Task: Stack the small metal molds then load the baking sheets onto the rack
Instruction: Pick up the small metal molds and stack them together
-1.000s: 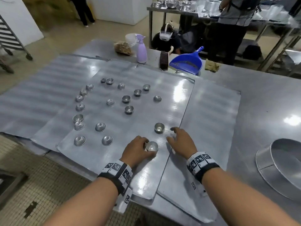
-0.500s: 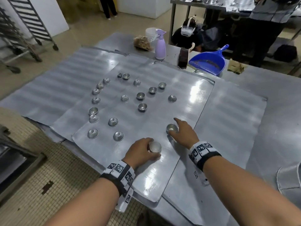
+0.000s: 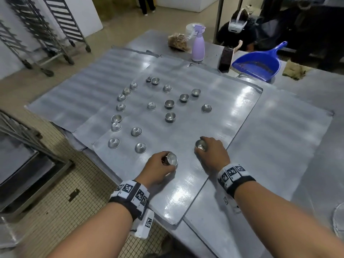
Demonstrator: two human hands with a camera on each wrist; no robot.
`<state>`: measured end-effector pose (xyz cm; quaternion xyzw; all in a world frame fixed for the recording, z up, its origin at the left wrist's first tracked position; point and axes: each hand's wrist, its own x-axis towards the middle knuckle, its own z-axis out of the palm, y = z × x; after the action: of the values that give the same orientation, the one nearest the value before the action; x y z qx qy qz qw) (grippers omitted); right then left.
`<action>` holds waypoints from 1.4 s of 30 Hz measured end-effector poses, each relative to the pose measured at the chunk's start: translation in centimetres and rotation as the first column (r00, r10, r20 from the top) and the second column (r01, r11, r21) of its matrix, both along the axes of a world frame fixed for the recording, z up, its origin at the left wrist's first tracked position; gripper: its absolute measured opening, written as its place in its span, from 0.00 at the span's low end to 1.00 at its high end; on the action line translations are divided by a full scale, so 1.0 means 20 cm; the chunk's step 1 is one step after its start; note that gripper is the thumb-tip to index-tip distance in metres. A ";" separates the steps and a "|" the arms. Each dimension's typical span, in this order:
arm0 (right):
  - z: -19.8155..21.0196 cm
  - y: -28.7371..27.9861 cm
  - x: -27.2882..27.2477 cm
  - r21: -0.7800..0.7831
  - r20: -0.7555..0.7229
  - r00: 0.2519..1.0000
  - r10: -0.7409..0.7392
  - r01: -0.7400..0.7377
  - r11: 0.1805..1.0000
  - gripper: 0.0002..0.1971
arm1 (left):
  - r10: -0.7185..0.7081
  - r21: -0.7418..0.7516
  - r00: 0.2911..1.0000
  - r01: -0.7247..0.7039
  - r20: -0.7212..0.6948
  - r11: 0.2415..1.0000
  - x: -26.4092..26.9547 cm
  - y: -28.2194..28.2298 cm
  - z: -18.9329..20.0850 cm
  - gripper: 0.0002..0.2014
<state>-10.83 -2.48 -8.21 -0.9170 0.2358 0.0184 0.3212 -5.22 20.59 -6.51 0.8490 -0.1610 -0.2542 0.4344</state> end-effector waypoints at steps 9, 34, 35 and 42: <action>0.03 0.15 -0.04 0.053 0.040 0.997 0.063 -0.065 0.996 0.29 | 0.090 -0.124 0.979 -0.114 -0.181 0.986 -0.02 0.17 0.04 0.12; 0.27 1.10 0.56 0.424 0.191 0.958 0.216 -0.279 0.862 0.21 | -0.206 -0.448 0.833 -0.055 -0.513 0.892 0.69 1.00 0.09 0.25; 0.27 1.11 0.58 0.392 0.204 0.968 0.149 -0.220 0.893 0.19 | -0.206 -0.443 0.830 -0.055 -0.519 0.895 0.71 1.03 0.09 0.24; 0.12 1.03 0.63 -0.051 -0.073 0.990 0.118 -0.122 0.991 0.29 | -0.235 -0.448 0.830 -0.020 -0.506 0.894 0.82 1.11 0.06 0.24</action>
<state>1.86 18.19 -5.80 -0.9369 0.1916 0.0631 0.2854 11.18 42.87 -5.39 0.6105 -0.1313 -0.4685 0.6249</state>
